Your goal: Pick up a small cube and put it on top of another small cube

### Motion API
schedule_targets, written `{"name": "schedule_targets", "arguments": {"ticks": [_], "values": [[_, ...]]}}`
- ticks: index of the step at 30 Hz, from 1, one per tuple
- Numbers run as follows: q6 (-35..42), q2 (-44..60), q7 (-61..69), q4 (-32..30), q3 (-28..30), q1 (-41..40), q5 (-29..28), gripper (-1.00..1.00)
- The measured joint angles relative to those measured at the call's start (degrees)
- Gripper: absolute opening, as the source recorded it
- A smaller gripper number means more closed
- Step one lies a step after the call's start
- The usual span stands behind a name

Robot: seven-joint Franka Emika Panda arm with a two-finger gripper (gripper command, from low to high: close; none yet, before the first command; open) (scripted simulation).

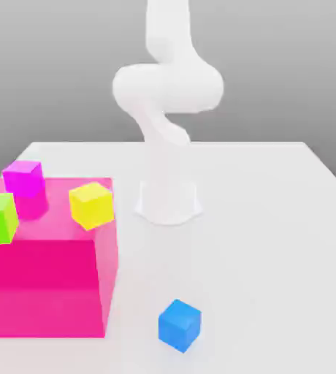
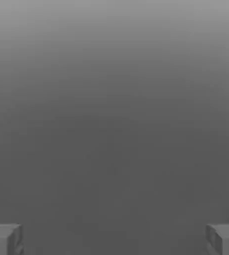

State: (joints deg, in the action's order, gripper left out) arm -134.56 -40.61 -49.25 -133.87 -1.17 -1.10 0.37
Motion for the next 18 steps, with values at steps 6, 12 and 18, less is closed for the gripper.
{"name": "schedule_targets", "arguments": {"ticks": [6, 12, 18], "values": [[-6.77, 12.77, -8.78, -5.1, -3.0, -2.45, 0.37, 0.0], [-13.38, 25.22, -17.98, -10.06, -5.7, -4.38, -0.17, 0.0], [-19.97, 37.74, -28.03, -15.02, -7.0, -5.11, -1.94, 0.0]]}}
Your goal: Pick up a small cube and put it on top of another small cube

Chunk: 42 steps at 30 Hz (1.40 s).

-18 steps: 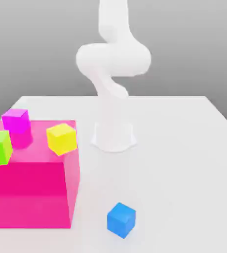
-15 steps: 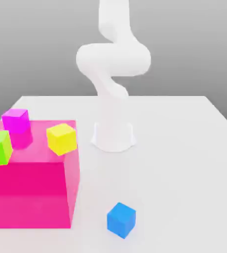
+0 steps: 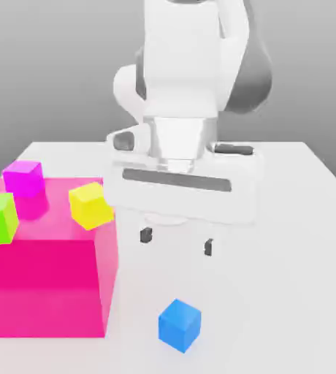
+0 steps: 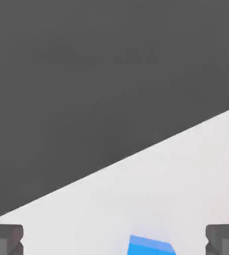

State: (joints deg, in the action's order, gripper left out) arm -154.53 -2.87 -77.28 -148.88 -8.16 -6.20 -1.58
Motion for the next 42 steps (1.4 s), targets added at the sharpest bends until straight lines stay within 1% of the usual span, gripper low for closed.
{"name": "schedule_targets", "arguments": {"ticks": [4, 10, 11, 18, 24, 27, 34, 42], "values": [[-4.47, 8.34, -6.4, -3.14, 0.54, 0.79, -1.02, 0.0], [-14.1, 20.81, -10.4, -1.88, 4.08, 3.6, -4.64, 0.0], [-15.09, 22.04, -10.6, -1.67, 4.47, 3.92, -4.92, -1.0], [-15.09, 21.92, -10.73, -1.69, 4.44, 3.89, -5.04, -1.0], [-6.47, 11.48, -7.27, -3.41, 1.41, 2.11, -1.43, -1.0], [-2.01, 8.47, -0.98, -1.26, 0.48, 1.32, -1.48, -1.0], [15.07, -3.2, 12.13, 5.41, 3.92, -5.04, -5.07, -1.0], [33.48, -19.78, 9.33, 6.71, 12.39, -16.3, -7.0, -1.0]]}}
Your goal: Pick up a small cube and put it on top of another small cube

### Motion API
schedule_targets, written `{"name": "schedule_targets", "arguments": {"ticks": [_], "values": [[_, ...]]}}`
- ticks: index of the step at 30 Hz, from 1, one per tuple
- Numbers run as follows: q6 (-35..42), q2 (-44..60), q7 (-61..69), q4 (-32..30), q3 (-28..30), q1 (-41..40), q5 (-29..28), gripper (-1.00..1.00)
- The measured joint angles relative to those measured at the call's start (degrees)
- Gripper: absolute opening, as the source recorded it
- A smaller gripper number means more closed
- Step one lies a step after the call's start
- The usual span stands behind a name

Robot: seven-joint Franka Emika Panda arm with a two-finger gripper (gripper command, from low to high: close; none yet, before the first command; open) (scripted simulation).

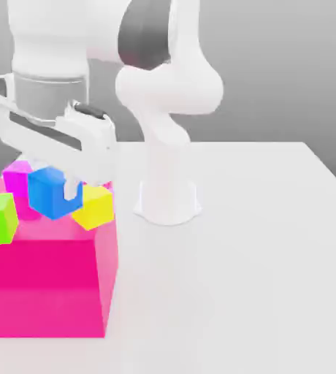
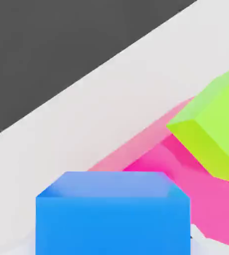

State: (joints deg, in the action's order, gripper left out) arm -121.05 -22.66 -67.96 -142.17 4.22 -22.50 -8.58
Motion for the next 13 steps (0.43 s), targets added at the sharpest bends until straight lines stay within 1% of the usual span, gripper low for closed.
{"name": "schedule_targets", "arguments": {"ticks": [4, 5, 7, 9, 10, 13], "values": [[6.33, -7.49, -6.15, -1.87, 4.59, -7.04, 1.63, -1.0], [6.65, -8.48, -7.68, -2.75, 5.44, -8.42, 2.21, -1.0], [3.81, -8.08, -8.81, -5.37, 6.33, -9.53, 2.52, -1.0], [-0.64, -6.59, -8.92, -8.39, 6.71, -10.03, 2.58, -1.0], [-2.23, -6.03, -8.94, -9.43, 6.83, -10.14, 2.56, 1.0], [-2.23, -6.03, -8.93, -9.43, 6.83, -10.14, 2.57, 1.0]]}}
